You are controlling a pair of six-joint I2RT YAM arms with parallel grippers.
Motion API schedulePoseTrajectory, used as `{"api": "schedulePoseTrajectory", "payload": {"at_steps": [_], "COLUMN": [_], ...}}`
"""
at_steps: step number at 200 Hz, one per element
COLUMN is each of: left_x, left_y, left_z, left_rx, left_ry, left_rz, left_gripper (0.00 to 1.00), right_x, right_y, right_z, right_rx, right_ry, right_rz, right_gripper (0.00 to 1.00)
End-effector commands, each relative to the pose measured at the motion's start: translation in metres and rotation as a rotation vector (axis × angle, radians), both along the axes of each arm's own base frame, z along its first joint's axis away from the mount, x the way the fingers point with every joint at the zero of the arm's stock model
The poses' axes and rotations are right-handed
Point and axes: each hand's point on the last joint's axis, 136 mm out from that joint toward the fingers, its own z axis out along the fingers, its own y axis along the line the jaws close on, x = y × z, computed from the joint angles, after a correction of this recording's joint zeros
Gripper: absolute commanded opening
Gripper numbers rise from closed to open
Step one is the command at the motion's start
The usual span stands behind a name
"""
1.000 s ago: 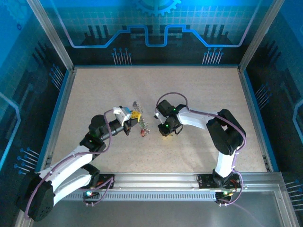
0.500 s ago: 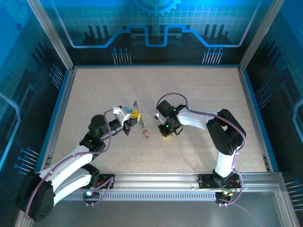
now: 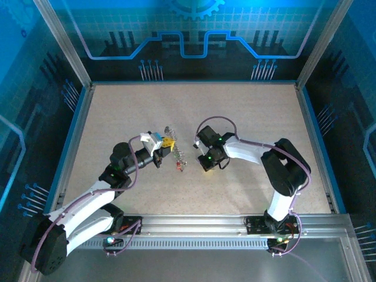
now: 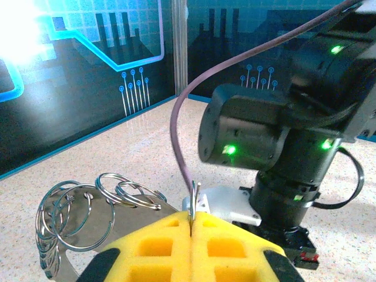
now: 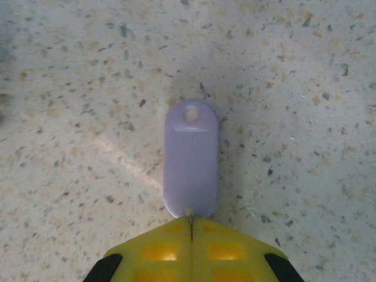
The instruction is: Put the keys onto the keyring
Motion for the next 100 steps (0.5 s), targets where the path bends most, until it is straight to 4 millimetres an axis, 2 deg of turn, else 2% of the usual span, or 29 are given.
{"api": "schedulePoseTrajectory", "payload": {"at_steps": [1,59,100], "left_x": [-0.001,-0.008,-0.017], "left_y": [0.0,-0.003,-0.012], "left_z": [0.013,0.009,0.005], "left_rx": [-0.018,0.072,0.052], "left_ry": [-0.037,-0.051,-0.059], "left_rz": [-0.007,-0.057,-0.133], "left_gripper": [0.0,0.0,0.0], "right_x": [0.004,-0.02,-0.041], "right_y": [0.011,0.029,0.045], "right_z": [0.036,0.106,0.15], "right_rx": [0.119,0.354,0.501], "right_ry": [-0.108,-0.261,-0.31], "right_rz": [0.066,0.267,0.393], "right_gripper": [0.0,0.0,0.0]}}
